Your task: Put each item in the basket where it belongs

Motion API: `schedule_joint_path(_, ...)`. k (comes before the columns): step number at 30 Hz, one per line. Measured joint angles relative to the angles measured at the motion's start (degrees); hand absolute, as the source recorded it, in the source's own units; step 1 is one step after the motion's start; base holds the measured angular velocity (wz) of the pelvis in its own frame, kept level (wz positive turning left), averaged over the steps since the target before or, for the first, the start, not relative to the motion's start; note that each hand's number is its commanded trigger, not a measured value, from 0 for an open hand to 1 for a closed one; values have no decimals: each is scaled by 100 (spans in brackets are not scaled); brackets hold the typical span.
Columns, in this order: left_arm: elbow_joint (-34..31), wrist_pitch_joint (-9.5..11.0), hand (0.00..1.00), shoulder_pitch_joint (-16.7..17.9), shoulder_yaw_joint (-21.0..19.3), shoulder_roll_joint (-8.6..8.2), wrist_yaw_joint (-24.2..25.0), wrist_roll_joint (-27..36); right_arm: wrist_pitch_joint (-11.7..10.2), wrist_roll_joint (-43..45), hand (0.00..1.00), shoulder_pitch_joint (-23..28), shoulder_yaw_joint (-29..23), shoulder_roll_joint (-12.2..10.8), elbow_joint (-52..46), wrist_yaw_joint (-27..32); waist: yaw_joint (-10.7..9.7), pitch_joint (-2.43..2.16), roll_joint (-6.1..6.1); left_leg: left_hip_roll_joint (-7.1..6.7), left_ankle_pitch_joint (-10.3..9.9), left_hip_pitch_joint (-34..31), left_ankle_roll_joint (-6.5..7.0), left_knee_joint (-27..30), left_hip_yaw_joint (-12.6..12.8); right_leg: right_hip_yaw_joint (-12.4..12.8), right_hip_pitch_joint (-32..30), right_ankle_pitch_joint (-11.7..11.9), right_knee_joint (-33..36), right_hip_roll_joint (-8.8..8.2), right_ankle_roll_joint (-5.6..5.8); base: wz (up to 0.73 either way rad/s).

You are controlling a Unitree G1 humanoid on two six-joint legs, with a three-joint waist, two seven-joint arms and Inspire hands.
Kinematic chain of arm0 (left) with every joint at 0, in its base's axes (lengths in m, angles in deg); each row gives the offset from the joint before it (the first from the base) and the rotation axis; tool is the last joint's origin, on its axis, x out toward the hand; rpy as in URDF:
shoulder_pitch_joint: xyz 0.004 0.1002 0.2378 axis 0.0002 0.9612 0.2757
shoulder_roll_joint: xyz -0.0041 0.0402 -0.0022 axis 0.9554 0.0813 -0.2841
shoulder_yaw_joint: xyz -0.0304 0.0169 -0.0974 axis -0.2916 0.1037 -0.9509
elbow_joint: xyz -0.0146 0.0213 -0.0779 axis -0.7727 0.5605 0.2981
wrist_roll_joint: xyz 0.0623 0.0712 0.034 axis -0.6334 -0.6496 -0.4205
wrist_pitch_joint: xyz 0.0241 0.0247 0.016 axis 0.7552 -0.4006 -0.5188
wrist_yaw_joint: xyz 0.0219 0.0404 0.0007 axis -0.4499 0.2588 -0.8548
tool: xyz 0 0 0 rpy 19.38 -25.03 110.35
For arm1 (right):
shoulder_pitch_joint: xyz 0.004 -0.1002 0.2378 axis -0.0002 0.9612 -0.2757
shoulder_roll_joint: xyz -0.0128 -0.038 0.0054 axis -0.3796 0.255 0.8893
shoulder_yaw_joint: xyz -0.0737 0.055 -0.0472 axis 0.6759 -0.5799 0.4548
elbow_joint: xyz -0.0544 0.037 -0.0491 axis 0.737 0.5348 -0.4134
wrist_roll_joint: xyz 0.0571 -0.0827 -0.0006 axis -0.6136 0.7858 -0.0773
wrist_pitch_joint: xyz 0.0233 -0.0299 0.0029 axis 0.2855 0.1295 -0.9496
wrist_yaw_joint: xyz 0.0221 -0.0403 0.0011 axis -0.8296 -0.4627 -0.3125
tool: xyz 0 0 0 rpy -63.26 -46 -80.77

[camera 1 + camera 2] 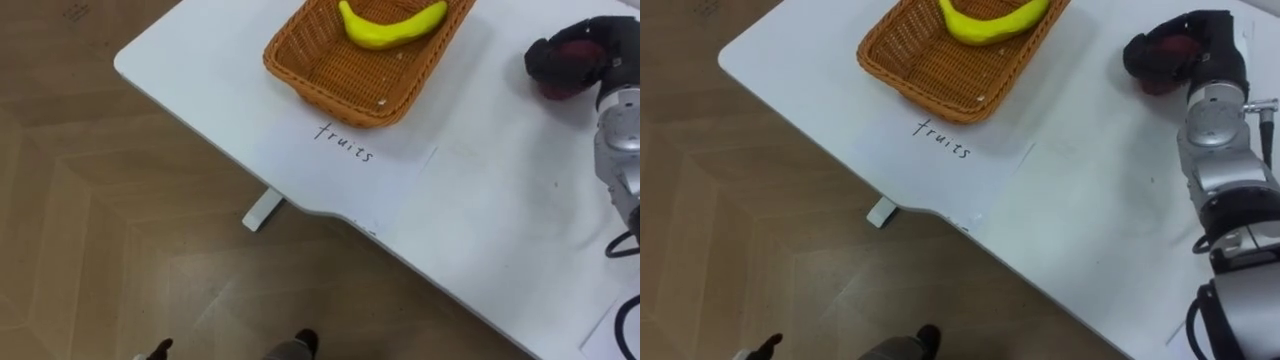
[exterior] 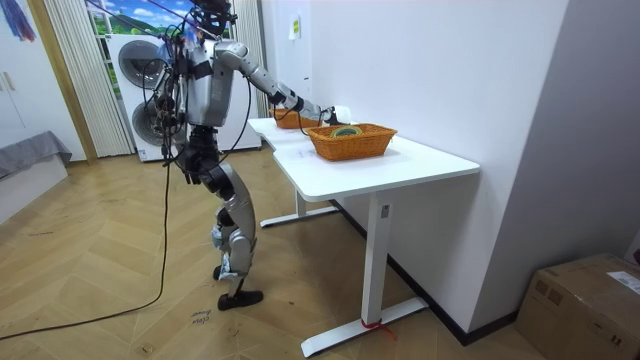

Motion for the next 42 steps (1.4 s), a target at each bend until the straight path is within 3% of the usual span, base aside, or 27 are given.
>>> schedule_joint_path(17, -4, 7, 0, -33, 65, -48, 235, -9, 21, 228, 100, 9, 7, -23, 59, -14, 32, 14, -26, -9, 1, 16, 1, 13, 6, -6, 13, -3, 40, -22, 1, 0)
schedule_joint_path(23, 2, 13, 0, -86, 68, -59, 248, -7, 33, 294, 100, 7, 4, -86, 66, -61, 35, 55, -92, 33, -5, 59, 8, 19, 145, 32, 8, -35, 107, -51, -10, -4)
schedule_joint_path(33, 131, 17, 0, -70, 67, -58, 264, -5, 13, 290, 100, -7, 2, -89, 58, -121, 74, 52, -86, 68, -6, 62, 8, 15, 209, 99, -33, -25, 112, -23, -24, -3)
schedule_joint_path(42, 281, 4, 0, -65, 50, -56, 260, 105, 48, 53, 100, -20, -2, -63, 60, -180, 25, 13, -19, 65, -6, 118, 8, 6, 210, 92, 25, -23, 100, -27, -24, 0)
